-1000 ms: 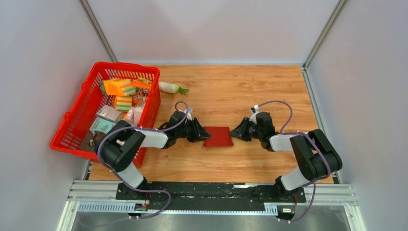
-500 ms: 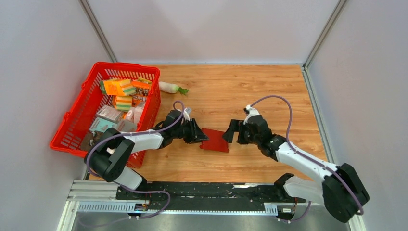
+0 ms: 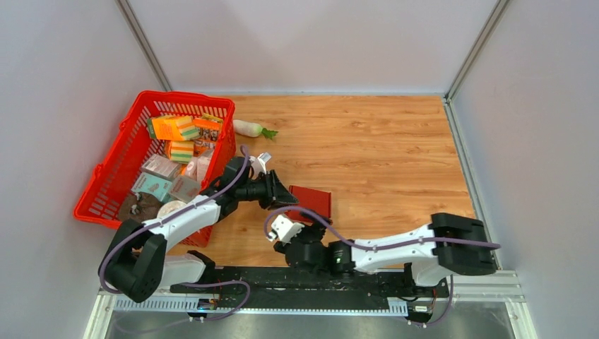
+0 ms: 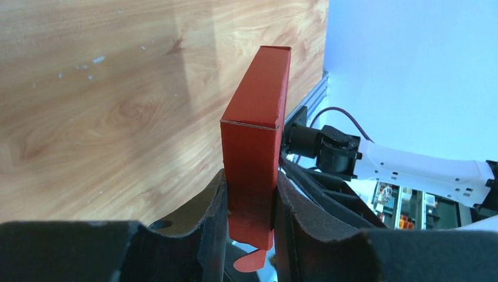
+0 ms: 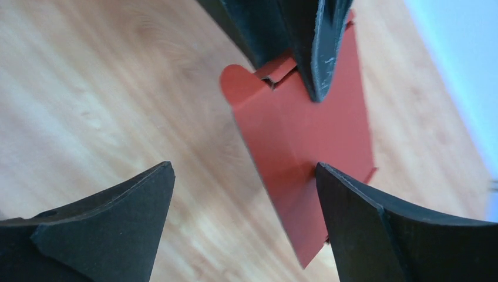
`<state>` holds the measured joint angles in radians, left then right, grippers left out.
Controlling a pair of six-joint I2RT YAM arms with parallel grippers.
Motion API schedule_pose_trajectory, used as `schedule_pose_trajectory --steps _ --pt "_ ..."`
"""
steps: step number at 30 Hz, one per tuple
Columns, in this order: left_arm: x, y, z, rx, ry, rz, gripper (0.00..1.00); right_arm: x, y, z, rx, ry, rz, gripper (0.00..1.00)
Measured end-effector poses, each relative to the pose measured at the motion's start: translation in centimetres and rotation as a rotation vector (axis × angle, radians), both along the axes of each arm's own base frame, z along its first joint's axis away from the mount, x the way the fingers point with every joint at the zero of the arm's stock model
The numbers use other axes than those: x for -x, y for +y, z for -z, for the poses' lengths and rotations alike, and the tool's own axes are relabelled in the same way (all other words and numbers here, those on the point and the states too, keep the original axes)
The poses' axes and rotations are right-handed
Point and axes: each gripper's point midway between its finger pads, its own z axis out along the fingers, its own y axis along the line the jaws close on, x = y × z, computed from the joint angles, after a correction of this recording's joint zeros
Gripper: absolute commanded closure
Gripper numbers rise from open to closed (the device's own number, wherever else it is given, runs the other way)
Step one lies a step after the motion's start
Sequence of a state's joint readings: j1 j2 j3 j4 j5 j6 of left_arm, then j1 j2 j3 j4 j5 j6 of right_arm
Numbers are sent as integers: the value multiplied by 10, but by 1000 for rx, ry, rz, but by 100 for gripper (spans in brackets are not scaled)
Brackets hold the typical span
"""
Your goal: Fold the paper box
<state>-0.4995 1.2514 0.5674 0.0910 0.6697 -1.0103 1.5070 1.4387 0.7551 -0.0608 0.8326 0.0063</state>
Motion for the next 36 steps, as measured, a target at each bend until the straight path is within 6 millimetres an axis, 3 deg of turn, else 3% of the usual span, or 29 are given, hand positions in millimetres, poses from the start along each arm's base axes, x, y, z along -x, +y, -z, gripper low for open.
schedule_pose_trajectory --steps 5,8,11,12,16,21,25,28,32,36 --pt "11 6 -3 20 18 3 74 -19 -4 5 170 -254 110 9" --pt "22 8 -2 32 40 26 74 -24 -8 -1 198 -338 163 13" --pt "28 10 0 37 59 33 74 -27 -11 -14 167 -384 215 26" --pt "29 10 0 41 66 32 74 -27 -12 -15 162 -390 218 35" --pt "30 8 -6 69 65 44 70 -24 -13 -13 145 -400 202 49" --pt "29 6 -11 91 76 40 62 -23 -14 -14 139 -392 155 64" --pt "29 8 -12 81 60 24 44 -22 -13 -16 104 -359 134 68" --pt "25 15 -13 43 -7 -3 36 -21 -12 -20 32 -293 112 70" --pt "19 30 -19 -37 -136 -59 34 -23 -16 -16 -47 -171 104 71" --pt "23 56 -18 -152 -233 -118 33 -38 -37 -11 -101 -51 178 72"
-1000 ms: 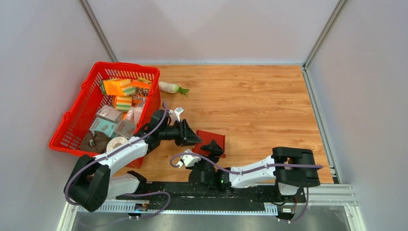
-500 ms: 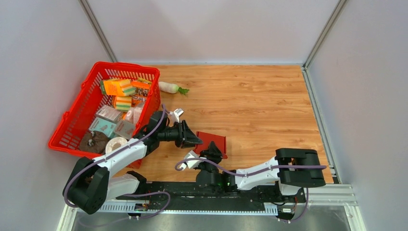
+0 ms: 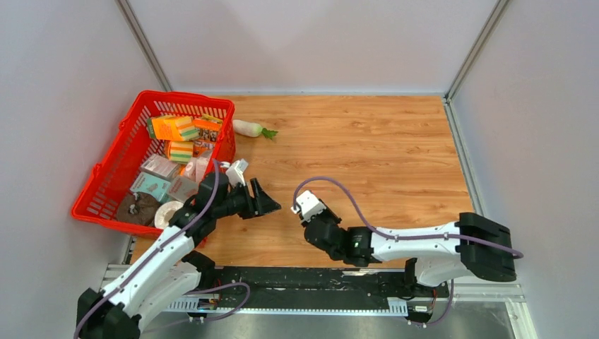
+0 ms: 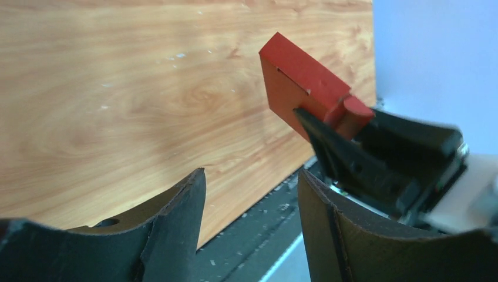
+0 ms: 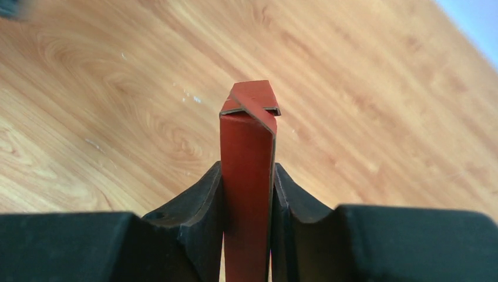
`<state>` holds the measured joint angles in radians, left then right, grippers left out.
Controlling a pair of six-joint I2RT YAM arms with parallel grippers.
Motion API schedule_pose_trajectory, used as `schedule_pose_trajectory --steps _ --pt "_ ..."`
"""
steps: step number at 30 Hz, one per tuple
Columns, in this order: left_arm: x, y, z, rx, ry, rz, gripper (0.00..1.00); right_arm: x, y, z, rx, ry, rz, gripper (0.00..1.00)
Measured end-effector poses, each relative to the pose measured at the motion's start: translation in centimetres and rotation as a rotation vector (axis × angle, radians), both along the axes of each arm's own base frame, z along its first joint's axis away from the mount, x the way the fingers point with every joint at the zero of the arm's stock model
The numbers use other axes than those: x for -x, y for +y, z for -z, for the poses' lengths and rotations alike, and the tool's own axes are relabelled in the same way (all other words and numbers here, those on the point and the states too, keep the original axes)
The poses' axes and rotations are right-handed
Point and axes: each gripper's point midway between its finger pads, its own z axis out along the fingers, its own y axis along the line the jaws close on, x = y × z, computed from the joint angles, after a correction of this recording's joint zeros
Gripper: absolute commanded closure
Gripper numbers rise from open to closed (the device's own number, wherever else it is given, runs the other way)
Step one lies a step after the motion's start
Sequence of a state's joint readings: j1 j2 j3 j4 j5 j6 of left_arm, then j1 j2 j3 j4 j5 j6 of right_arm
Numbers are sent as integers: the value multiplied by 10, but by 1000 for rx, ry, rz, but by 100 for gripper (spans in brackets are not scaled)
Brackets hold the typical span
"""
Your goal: Fold the paper box
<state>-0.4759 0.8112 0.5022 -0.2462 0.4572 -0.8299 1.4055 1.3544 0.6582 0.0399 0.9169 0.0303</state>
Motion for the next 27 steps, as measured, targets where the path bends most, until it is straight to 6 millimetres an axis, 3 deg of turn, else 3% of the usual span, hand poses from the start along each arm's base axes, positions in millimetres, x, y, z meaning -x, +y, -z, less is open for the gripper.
schedule_pose_trajectory --steps 5,9,14,21,27 --pt "4 26 -5 -93 -114 -63 33 -5 -19 29 -57 267 22 72" --pt "6 31 -3 -126 -146 -52 38 -9 -22 39 -117 493 28 68" --pt "6 20 8 -125 -104 20 44 7 -4 54 -93 711 -23 63" --pt "2 2 13 -108 -103 86 46 15 6 64 -66 818 -39 35" --pt "4 -10 22 -121 -94 134 49 23 -5 64 -50 843 -19 35"
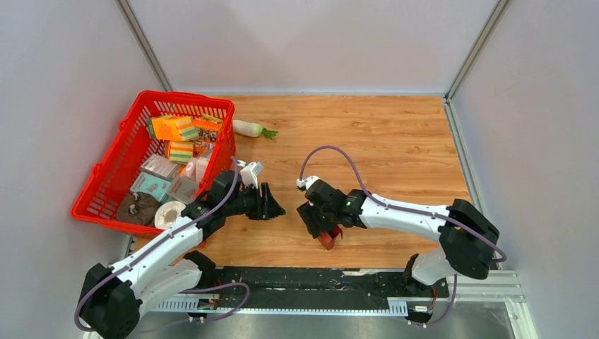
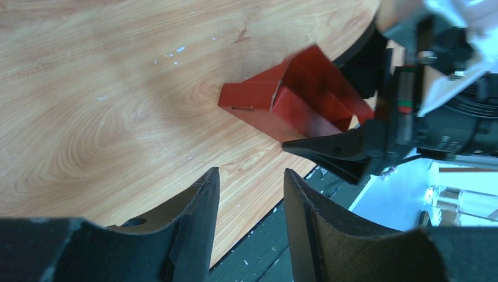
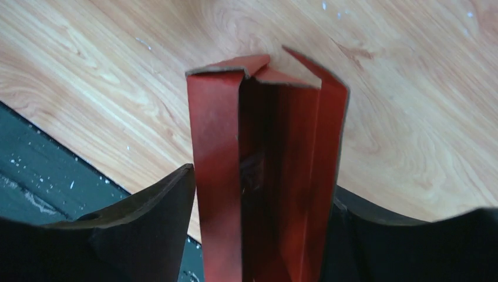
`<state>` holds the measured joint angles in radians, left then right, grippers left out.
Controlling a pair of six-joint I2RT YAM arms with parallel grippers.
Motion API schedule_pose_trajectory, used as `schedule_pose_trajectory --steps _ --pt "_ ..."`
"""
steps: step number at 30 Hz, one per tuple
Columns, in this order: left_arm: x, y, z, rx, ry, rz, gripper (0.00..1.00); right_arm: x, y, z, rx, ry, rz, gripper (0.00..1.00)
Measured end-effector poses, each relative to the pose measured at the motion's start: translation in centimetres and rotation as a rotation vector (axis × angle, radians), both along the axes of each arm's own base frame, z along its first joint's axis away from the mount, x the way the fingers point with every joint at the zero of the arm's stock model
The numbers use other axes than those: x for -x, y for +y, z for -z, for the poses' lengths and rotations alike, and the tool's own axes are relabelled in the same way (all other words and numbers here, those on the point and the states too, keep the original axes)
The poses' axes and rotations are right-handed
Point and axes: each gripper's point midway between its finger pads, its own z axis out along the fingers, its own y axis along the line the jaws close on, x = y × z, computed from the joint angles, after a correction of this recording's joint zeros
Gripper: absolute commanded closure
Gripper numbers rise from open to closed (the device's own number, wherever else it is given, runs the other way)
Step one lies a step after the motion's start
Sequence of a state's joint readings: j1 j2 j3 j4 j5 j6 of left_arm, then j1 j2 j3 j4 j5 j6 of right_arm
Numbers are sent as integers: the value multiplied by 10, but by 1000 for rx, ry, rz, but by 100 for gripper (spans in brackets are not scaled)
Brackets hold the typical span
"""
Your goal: Fold the paper box
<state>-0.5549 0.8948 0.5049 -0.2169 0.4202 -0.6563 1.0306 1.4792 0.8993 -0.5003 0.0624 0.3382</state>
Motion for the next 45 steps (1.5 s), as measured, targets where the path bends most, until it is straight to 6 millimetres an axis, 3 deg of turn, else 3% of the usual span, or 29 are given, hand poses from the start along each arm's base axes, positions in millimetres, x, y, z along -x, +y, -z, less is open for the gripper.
schedule_pose_trajectory --steps 3,7,15,26,35,41,45 --pt "-2 -5 2 -14 0 20 50 5 -9 -10 -21 -8 15 48" --pt "-10 -15 -6 -19 -28 44 50 9 -16 -21 -64 -25 38 58" --pt "-22 -33 -22 -23 -75 91 50 7 -21 -18 -60 -39 64 73" --pt "-17 -74 -34 -87 -217 282 46 9 -20 -19 -68 -51 13 77" --pt "-21 -84 3 -148 -188 366 48 12 -17 -20 -95 -51 -28 77" --pt "-22 -90 5 -128 -192 380 53 12 -14 -20 -108 -51 -40 78" --pt "-27 -94 -1 -113 -216 376 62 12 -13 -20 -110 -51 -42 78"
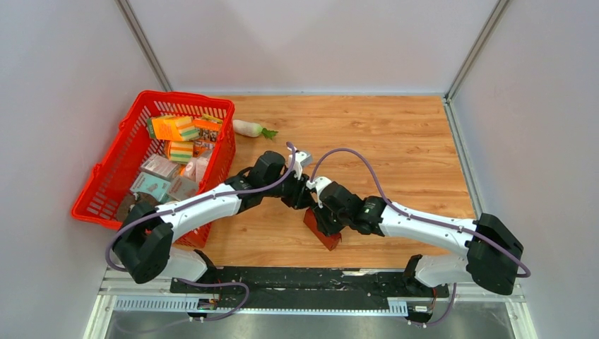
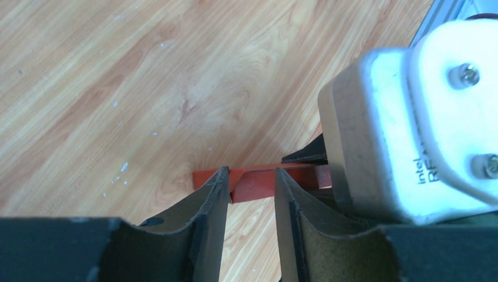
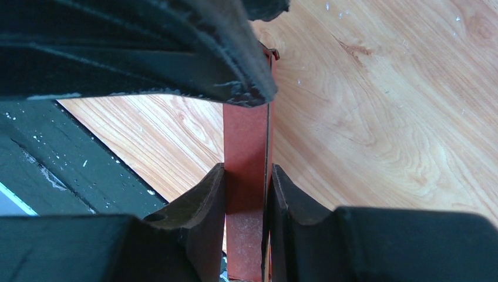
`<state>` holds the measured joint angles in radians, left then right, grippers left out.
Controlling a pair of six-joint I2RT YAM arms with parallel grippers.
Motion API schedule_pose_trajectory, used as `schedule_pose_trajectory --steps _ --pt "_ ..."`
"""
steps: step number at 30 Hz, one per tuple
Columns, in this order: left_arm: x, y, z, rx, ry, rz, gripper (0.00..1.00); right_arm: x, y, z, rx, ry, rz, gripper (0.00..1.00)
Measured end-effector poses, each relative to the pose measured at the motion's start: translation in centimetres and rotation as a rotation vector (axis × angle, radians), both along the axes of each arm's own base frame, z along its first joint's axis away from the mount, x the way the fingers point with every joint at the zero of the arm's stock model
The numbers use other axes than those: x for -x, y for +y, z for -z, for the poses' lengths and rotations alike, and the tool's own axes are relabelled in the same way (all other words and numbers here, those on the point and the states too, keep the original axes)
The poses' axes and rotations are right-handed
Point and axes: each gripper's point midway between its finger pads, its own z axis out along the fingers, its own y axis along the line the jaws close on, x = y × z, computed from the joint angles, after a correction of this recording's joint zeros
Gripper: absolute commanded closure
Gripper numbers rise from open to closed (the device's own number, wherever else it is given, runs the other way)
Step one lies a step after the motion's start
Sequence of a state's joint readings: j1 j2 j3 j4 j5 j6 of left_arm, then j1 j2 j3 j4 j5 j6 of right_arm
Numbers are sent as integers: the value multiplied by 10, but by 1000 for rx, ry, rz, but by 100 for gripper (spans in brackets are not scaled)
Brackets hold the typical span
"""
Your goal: Fold the paper box
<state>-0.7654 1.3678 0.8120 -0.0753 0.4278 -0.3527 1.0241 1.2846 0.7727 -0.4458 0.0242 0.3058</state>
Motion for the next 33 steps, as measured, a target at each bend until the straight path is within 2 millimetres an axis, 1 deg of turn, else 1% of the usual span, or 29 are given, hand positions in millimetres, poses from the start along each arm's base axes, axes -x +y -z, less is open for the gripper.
schedule_pose_trajectory --steps 3,8,15,21,28,31,33 --pt "-3 -3 -1 10 -7 0 69 0 0 -1 -4 -3 0 78" --pt "-2 -5 4 8 13 10 73 1 -1 -2 -9 -6 0 78" --pt "-1 -6 6 27 5 6 84 1 -2 -1 -12 -7 1 78" --pt "0 -8 6 21 -14 -3 87 2 -3 -1 -12 -6 0 78" --pt "0 -10 7 -1 -56 -13 89 2 -3 0 -11 -5 1 78" --pt "1 -9 8 -10 -71 -16 93 2 -3 0 -11 -5 1 78" --pt "2 -7 9 -14 -85 -17 94 2 -3 1 -12 -5 0 78"
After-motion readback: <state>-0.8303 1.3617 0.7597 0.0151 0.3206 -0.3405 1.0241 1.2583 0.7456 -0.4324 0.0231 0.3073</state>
